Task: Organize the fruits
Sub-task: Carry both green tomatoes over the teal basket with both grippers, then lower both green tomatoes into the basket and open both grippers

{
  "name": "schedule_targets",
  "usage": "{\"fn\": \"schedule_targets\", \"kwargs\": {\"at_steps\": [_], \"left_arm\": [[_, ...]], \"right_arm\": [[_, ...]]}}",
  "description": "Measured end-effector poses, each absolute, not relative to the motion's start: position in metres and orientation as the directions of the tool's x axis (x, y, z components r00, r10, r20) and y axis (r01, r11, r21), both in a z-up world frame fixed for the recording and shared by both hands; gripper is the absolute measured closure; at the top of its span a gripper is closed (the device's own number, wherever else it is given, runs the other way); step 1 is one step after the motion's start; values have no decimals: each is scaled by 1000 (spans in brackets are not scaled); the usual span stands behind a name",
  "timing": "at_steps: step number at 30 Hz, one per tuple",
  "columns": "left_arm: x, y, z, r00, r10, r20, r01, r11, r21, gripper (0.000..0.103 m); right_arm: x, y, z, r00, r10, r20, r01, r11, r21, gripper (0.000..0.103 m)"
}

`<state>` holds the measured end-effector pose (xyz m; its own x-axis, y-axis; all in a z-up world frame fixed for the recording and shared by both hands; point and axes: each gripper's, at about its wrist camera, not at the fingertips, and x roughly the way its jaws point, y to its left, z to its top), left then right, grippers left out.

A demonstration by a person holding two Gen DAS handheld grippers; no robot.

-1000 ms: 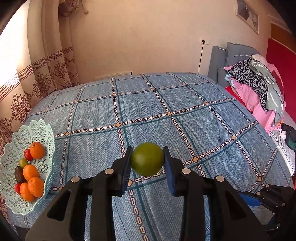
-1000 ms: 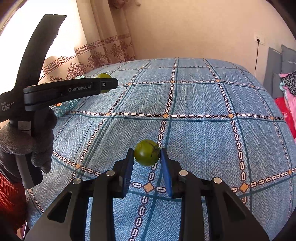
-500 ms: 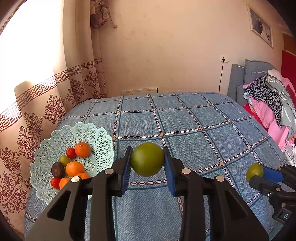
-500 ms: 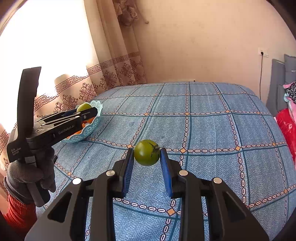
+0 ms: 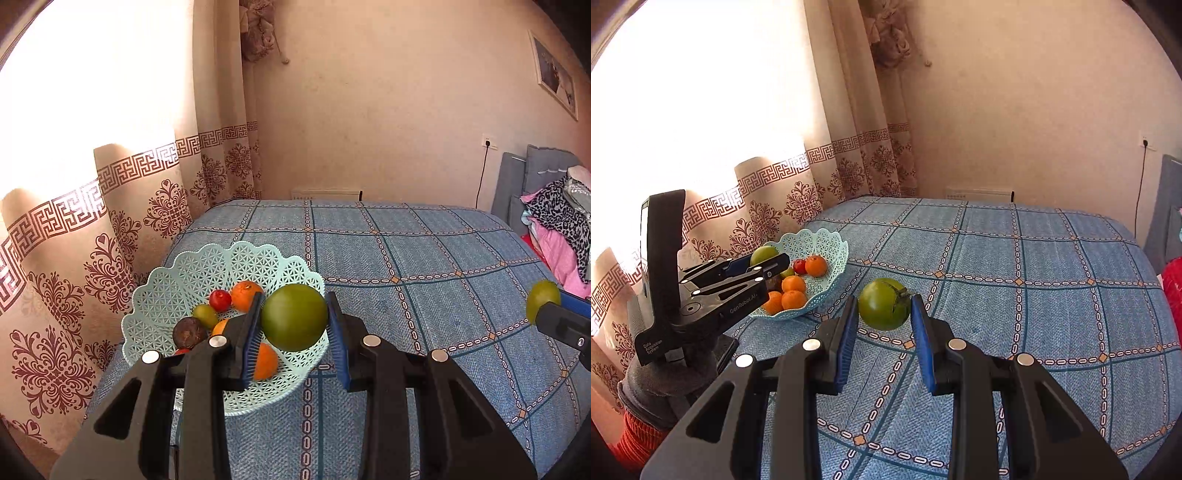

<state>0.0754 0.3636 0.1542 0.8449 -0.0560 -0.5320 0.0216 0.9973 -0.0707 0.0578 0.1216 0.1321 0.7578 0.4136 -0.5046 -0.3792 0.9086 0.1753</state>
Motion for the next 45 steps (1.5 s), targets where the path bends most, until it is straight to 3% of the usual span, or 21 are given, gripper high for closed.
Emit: {"fn": "schedule_targets", "kwargs": {"at_steps": [20,45], "left_arm": [[92,430,134,828,48,-559,-131,985,-109,69],[108,449,105,771,33,-636,-176,971,-163,69]], "right_arm": [[111,213,130,687,511,-516,-496,849,180,74],[159,259,83,600,516,-611,-500,839,217,74]]}}
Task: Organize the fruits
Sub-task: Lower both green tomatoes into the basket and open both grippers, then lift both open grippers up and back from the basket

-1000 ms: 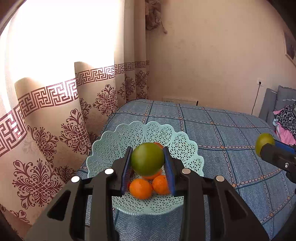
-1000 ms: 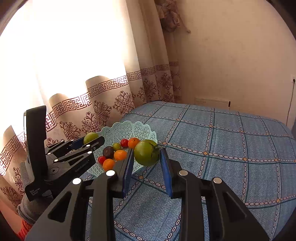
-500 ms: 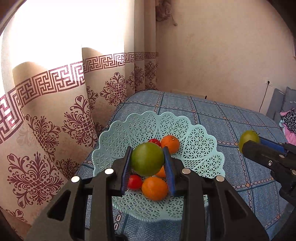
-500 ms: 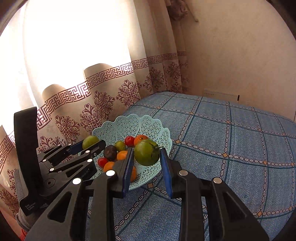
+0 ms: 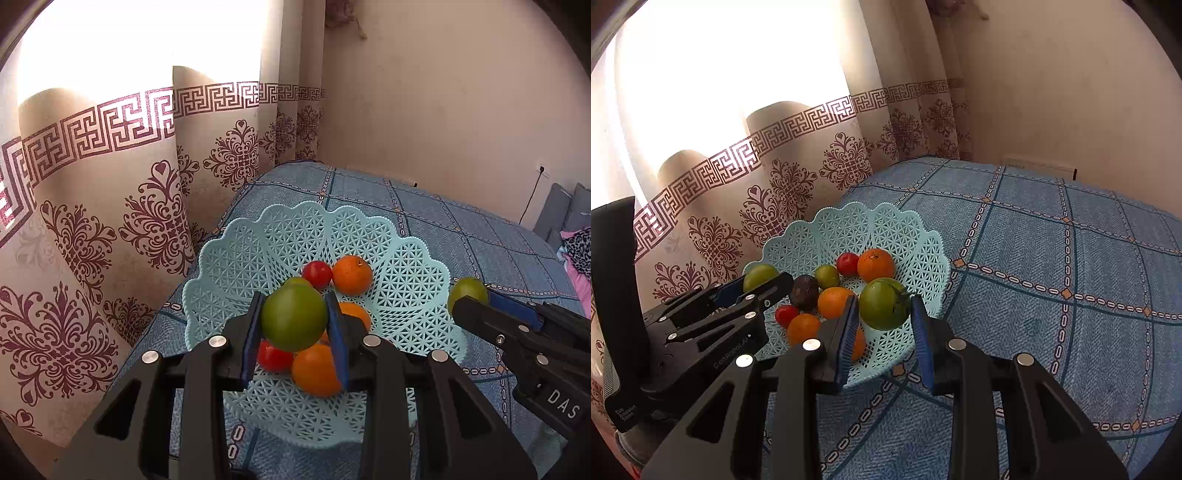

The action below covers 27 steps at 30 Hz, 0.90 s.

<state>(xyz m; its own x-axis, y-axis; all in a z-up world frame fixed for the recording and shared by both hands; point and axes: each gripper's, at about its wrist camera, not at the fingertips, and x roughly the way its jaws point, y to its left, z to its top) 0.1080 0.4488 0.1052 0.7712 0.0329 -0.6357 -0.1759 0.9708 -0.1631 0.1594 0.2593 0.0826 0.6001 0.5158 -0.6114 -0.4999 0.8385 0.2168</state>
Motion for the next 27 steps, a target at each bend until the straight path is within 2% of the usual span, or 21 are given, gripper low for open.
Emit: {"fn": "schedule_targets", "kwargs": {"at_steps": [15,16,19,27], "left_arm": [[112,449,101,764,28,-645,-171,972,-160,69],[112,449,101,763,26,-646,-171,972,-162,68],[111,450,102,769,38,-638,-185,969,-164,54],[107,457,103,776,70,-627,-224,959,-171,38]], "right_arm": [[163,266,75,601,516,-610,-486,842,234,73],[162,265,75,604,515,-608,-486,843,231,73],[160,266,76,613,511,-603,-486,845,222,73],[155,267,73,627,491,-604,-482,854,195,73]]}}
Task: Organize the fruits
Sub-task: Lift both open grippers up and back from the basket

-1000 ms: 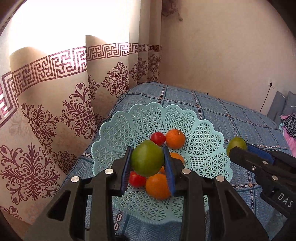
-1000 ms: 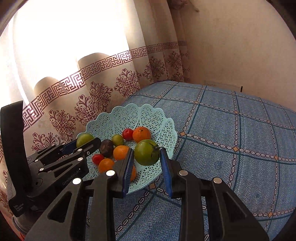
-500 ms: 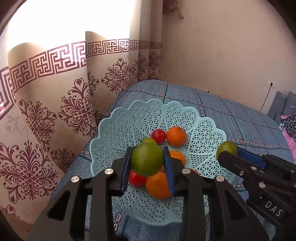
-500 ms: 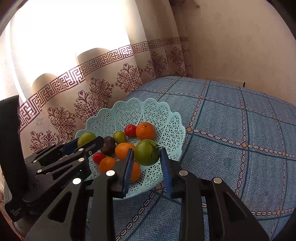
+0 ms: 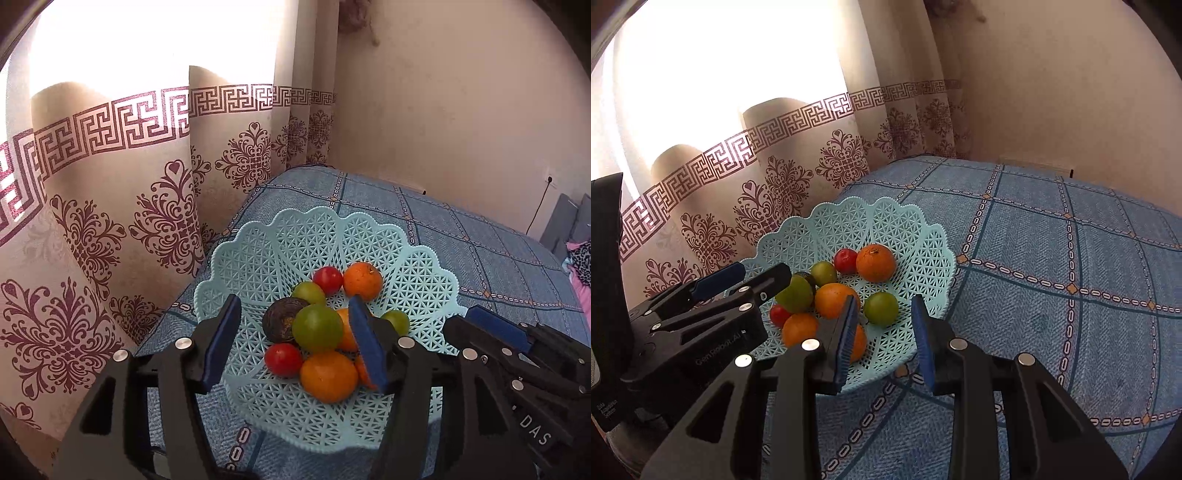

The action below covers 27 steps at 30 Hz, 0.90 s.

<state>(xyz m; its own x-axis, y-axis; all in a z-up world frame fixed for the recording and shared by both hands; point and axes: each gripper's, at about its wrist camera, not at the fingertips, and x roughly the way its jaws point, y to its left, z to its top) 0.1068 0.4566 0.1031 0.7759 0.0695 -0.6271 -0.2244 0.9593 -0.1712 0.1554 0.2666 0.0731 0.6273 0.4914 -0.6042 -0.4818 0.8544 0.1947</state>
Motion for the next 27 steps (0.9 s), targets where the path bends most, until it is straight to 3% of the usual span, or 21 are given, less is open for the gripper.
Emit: {"fn": "schedule_targets", "kwargs": {"at_steps": [3,5,12,14,18,20,27], "left_arm": [[105,461,104,778,80,-623,-243,953,-182,31],[103,463,106,782,87,-617,-253,949,-187,19],[98,467,110,784,114,-610,-281,942,-186,12],[96,466,112,785,127,-607,-288,941,-176,6],[90,467,119,787,163,-595,-312,937,-155,3],[86,469,122,787,177,-592,-317,938,-140,3],[73,465,125,772,248,-585,-301,954,7,3]], "right_arm": [[152,267,74,640,478,-602,-481,860,171,67],[149,267,76,659,461,-594,-471,869,152,52],[142,262,83,696,418,-584,-451,887,97,49],[140,260,86,701,418,-577,-449,888,97,35],[135,255,96,722,413,-555,-446,891,83,27],[131,254,101,731,416,-541,-450,890,76,12],[112,257,108,773,372,-513,-446,895,-23,5]]}}
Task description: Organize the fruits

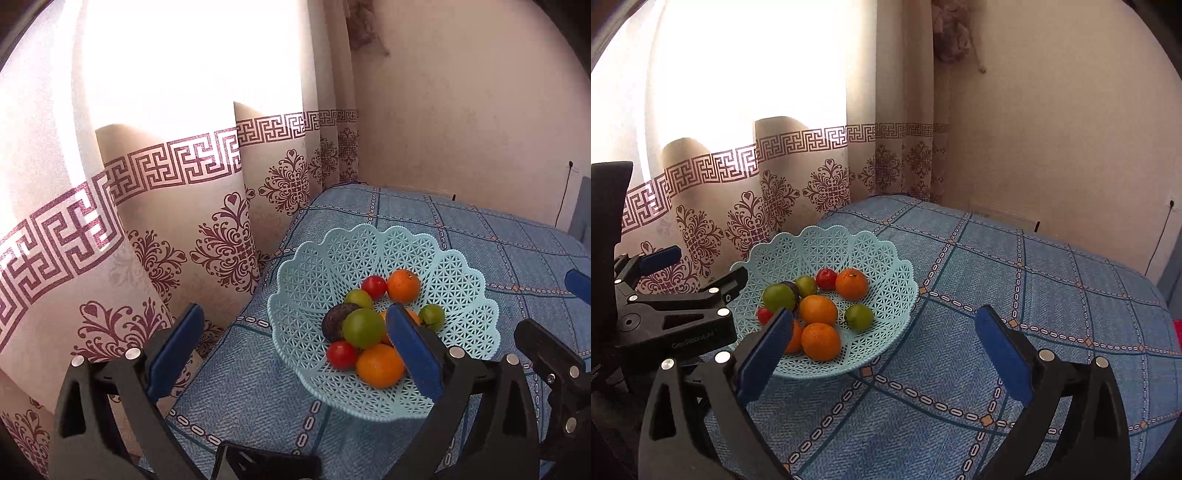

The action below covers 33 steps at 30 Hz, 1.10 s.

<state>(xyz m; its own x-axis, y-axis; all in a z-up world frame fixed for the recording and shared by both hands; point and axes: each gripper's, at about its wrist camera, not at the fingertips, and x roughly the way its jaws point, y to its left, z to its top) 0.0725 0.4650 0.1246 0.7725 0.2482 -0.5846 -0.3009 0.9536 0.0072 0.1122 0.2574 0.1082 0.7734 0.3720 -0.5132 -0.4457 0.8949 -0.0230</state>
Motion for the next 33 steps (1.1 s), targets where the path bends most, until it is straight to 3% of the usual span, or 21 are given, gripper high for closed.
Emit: {"fn": "schedule_targets", "kwargs": {"at_steps": [7,13,33], "left_arm": [[53,474,133,777,269,-570,-315,949,19,3],[44,471,133,773,276,-571,-307,951,43,3],[41,455,130,769,313,-557,-292,948,130,3]], "right_arm": [[105,255,114,771,359,-525,-434,901,-21,5],[98,260,109,797,296,-527,-404,909,-101,5],[89,266,109,780,333,-529,-446,890,-97,5]]}}
